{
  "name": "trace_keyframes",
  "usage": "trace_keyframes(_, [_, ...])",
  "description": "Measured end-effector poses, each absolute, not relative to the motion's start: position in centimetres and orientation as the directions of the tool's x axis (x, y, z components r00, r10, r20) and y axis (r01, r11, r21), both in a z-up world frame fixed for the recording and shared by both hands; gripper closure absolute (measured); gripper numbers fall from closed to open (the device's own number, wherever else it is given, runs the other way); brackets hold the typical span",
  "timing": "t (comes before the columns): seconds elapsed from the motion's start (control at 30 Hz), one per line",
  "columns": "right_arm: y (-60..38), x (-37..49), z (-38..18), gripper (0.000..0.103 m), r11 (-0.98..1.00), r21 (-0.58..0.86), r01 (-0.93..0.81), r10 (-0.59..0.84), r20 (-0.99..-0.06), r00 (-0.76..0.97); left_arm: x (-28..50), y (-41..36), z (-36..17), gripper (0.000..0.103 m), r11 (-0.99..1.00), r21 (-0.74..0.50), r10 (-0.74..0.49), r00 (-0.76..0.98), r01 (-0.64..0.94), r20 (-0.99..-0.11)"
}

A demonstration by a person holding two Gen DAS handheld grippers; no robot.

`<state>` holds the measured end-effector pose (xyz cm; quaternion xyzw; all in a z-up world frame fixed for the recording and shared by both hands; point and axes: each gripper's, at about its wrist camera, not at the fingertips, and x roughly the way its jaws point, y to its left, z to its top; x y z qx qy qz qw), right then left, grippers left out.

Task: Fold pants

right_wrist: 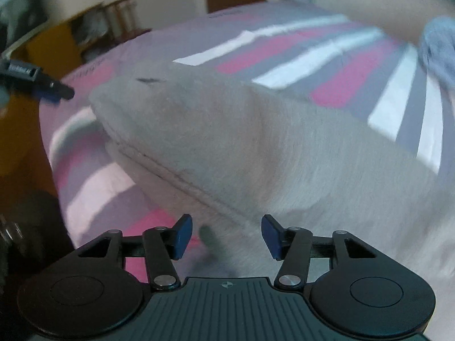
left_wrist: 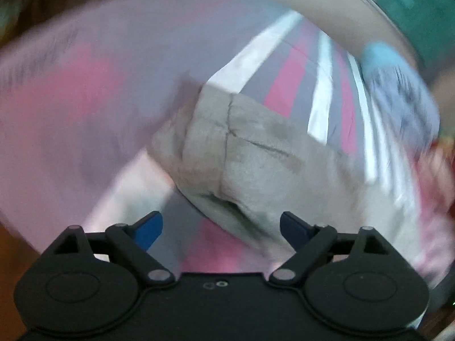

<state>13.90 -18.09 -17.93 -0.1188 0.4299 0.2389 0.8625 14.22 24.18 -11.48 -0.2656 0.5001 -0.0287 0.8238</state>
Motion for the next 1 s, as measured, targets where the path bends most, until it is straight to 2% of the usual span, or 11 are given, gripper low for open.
trace_keyframes(0.07, [-18.6,13.8,-17.8,0.049,0.883,0.09,-0.46,0.34,-0.799,0.496,14.7,24.7,-13.0,0.033,0.761,-0.573,-0.387,0.496,-0.305,-0.777])
trace_keyframes(0.17, [-19.5,13.3,-17.1,0.049,0.901,0.154,-0.406,0.358,-0.792,0.495,15.3,24.0,-14.7,0.041,0.734,-0.592,-0.41,0.477,-0.334,-0.777])
trace_keyframes(0.23, [-19.8,13.1,-16.9,0.049,0.907,0.174,-0.384,0.362,-0.788,0.498,15.6,23.5,-15.3,0.051,0.704,-0.621,-0.438,0.478,-0.344,-0.761])
trace_keyframes(0.37, [-20.7,12.9,-16.7,0.049,0.913,0.217,-0.347,0.373,-0.79,0.487,15.8,23.3,-15.2,0.052,0.699,-0.62,-0.405,0.517,-0.357,-0.754])
trace_keyframes(0.47, [-21.5,13.1,-17.2,0.049,0.915,0.275,-0.296,0.39,-0.792,0.469,16.4,23.1,-15.7,0.07,0.687,-0.622,-0.408,0.509,-0.376,-0.758])
trace_keyframes(0.53, [-22.0,13.3,-17.3,0.049,0.914,0.314,-0.256,0.401,-0.794,0.457,16.7,22.9,-16.0,0.093,0.695,-0.613,-0.394,0.514,-0.375,-0.761])
trace_keyframes(0.57, [-22.3,13.3,-17.3,0.049,0.909,0.346,-0.231,0.415,-0.789,0.453,16.8,22.8,-16.1,0.095,0.703,-0.604,-0.378,0.521,-0.376,-0.765])
trace_keyframes(0.67, [-23.3,13.8,-17.4,0.049,0.902,0.406,-0.147,0.427,-0.786,0.448,16.9,22.2,-16.1,0.101,0.731,-0.58,-0.346,0.537,-0.36,-0.769])
trace_keyframes(0.93, [-24.4,16.4,-18.0,0.049,0.836,0.546,0.053,0.464,-0.756,0.462,16.6,22.1,-16.2,0.1,0.784,-0.539,-0.321,0.542,-0.308,-0.777])
trace_keyframes(0.97, [-24.4,16.7,-18.2,0.055,0.83,0.55,0.09,0.452,-0.759,0.469,16.7,22.1,-16.3,0.1,0.786,-0.538,-0.323,0.54,-0.305,-0.777])
trace_keyframes(1.0, [-24.5,16.9,-18.5,0.071,0.826,0.552,0.114,0.443,-0.76,0.475,16.7,22.1,-16.4,0.1,0.788,-0.538,-0.325,0.538,-0.301,-0.778])
